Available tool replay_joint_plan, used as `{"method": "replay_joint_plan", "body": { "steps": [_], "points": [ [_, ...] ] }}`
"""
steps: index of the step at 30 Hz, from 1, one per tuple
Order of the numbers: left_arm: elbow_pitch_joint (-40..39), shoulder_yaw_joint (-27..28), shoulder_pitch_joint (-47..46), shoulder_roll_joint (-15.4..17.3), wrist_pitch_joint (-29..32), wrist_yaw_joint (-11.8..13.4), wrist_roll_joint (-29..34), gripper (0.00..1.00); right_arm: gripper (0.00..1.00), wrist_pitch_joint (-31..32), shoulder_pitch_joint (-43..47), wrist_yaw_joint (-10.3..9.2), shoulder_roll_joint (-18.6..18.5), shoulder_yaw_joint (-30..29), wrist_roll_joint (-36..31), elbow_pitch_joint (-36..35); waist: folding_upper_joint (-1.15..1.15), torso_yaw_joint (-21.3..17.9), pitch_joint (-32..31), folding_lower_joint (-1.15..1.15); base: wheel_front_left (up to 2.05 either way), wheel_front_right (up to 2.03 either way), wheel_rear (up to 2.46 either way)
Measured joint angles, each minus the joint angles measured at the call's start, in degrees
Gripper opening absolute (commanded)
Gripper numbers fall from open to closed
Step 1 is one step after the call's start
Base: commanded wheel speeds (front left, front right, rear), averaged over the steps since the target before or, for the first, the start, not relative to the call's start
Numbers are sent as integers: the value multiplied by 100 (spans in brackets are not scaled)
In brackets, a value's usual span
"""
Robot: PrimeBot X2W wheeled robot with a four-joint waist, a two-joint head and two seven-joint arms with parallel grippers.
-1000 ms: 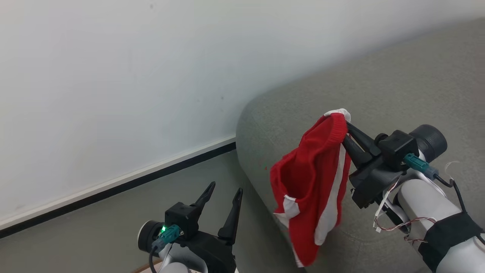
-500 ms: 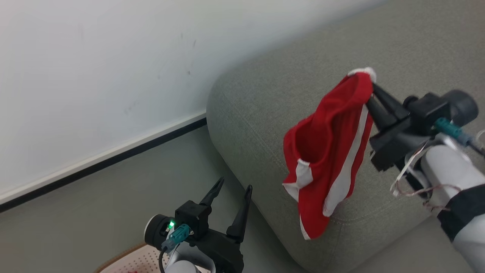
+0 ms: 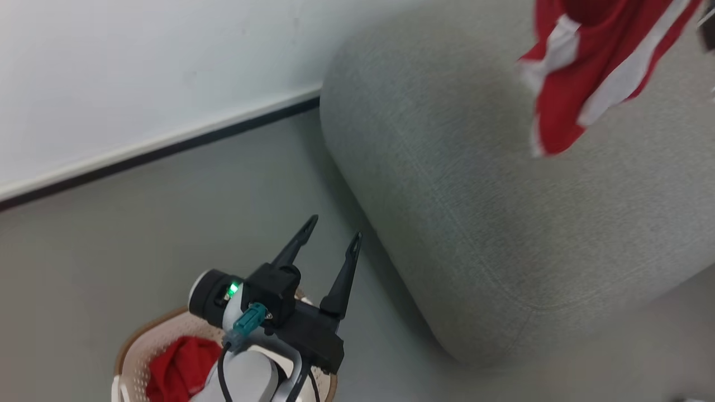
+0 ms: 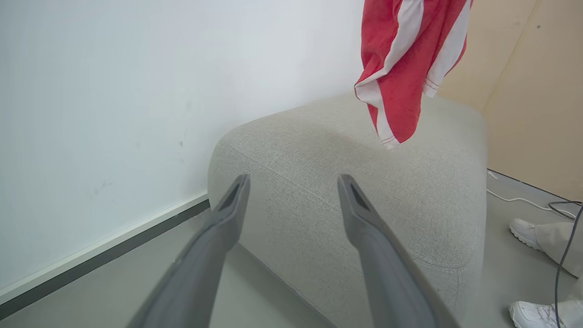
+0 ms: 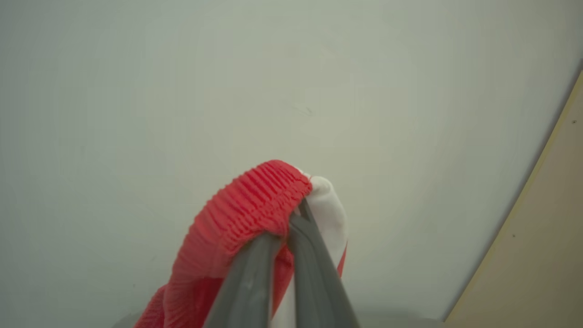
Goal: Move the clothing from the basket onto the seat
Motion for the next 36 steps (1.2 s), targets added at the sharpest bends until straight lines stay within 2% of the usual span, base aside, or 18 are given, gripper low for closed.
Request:
{"method": "replay_joint_plan", "body": {
  "steps": [7,17,19,26,32,36],
  "points": [
    [-438,-15,-279,151,112,15,286,100,0,52,-851,24,-347,-324,79,472,0,278,563,0,0,0,0],
    [-1014,-3,-527,471,374,47,604,100,0,73,-1303,-20,-469,-581,175,991,0,520,1436,0,0,0,0],
    [-1113,70,-550,572,430,54,651,100,0,40,-1324,-87,-396,-615,216,1073,1,529,1615,0,0,0,0],
    [-1392,160,-864,749,646,79,858,100,0,-79,-1301,-111,-77,-611,353,1522,1,466,2224,0,0,0,0],
    [-1439,172,-954,817,765,94,969,100,0,-160,-934,-109,502,-461,382,2025,1,376,2670,0,0,0,0],
    [-1443,180,-1012,835,767,94,1027,100,0,-196,-683,-105,722,-449,413,2315,1,322,2869,0,0,0,0]
  ]
}}
